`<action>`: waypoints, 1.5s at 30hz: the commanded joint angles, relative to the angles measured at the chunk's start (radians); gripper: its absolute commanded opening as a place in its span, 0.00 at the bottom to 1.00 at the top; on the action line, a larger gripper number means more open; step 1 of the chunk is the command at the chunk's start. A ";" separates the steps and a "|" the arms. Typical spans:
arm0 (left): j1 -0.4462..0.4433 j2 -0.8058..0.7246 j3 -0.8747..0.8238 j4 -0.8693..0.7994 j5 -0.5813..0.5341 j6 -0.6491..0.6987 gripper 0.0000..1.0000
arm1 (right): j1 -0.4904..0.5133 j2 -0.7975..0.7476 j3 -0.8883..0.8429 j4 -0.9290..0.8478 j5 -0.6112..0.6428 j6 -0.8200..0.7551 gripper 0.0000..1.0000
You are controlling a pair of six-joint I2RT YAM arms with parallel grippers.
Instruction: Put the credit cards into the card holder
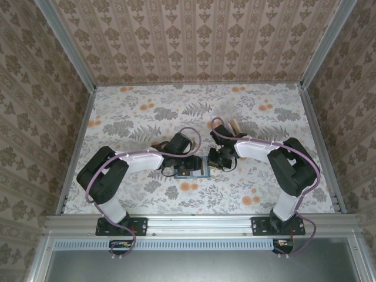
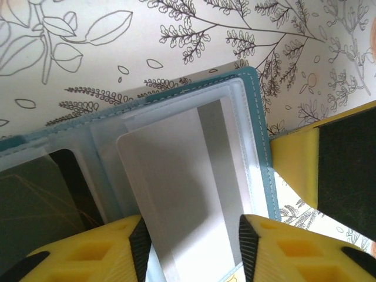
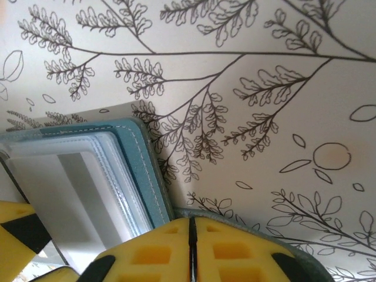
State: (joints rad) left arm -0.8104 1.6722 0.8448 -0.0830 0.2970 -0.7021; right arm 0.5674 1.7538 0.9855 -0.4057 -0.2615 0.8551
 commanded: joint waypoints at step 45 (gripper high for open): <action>0.123 -0.310 -0.061 -0.024 -0.146 0.032 0.71 | -0.253 0.230 0.773 -0.669 0.510 -0.593 0.55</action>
State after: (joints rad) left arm -0.6968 1.3788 0.7902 -0.0872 0.1589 -0.6853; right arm 0.3122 1.9629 1.7287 -1.0229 0.2256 0.2886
